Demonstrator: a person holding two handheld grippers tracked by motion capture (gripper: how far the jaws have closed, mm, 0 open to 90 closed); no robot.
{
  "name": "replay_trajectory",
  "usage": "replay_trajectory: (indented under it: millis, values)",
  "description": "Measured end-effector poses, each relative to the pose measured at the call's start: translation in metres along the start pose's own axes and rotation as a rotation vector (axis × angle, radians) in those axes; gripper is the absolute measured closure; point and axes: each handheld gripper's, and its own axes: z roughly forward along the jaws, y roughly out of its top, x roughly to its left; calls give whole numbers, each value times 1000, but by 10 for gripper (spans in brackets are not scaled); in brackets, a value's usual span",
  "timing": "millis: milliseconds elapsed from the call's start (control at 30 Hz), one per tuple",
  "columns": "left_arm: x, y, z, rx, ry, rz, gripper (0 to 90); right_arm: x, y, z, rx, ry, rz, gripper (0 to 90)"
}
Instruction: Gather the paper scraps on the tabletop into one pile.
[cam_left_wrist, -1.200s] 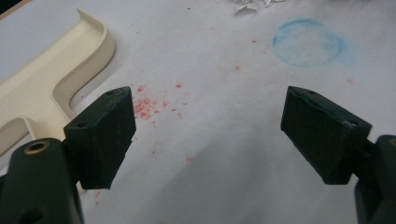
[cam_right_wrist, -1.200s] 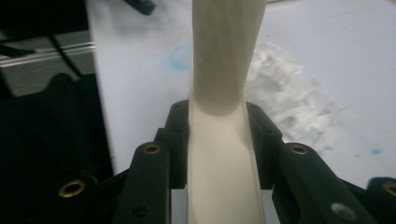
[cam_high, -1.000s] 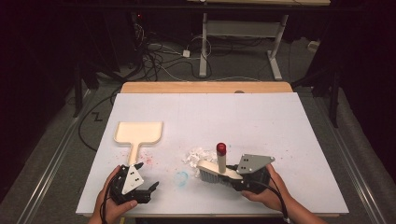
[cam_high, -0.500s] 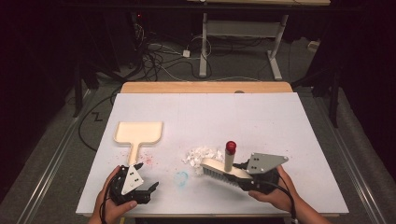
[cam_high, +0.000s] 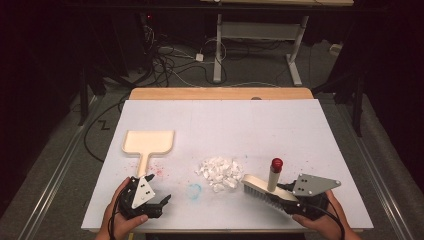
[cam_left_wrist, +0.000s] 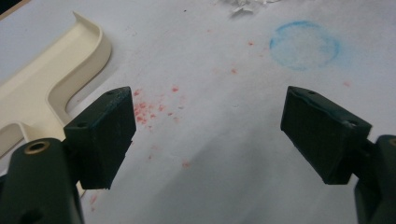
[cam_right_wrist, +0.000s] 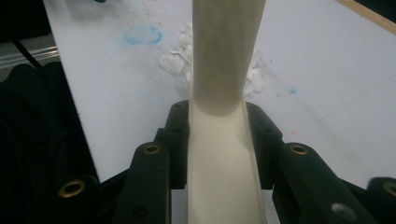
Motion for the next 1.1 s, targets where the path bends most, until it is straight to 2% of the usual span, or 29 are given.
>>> replay_trajectory:
  millis: [133,300,467,567,800,867,967,1033,1100]
  values:
    - [0,0,2,8,-4,3,172,-2,5,22,5,3,-6,678]
    - [1,-1,2,8,-1,-1,172,-5,22,47,9,6,-22,678]
    - [1,-2,1,5,-3,-8,172,-9,33,60,-12,-2,-21,678]
    - [1,-3,1,6,-3,-7,172,-10,34,54,-26,5,-18,677]
    - [1,-3,0,4,3,-7,172,-14,34,12,-114,-34,20,677]
    - [1,-2,0,5,5,-6,172,-15,34,4,-133,-67,23,677]
    - [1,-1,1,4,6,-6,172,-21,37,-1,-155,-111,57,677]
    - [1,-1,1,6,4,-4,172,-26,40,5,-160,-161,66,677]
    - [2,-1,2,10,4,-4,172,-31,43,18,-150,-230,59,677]
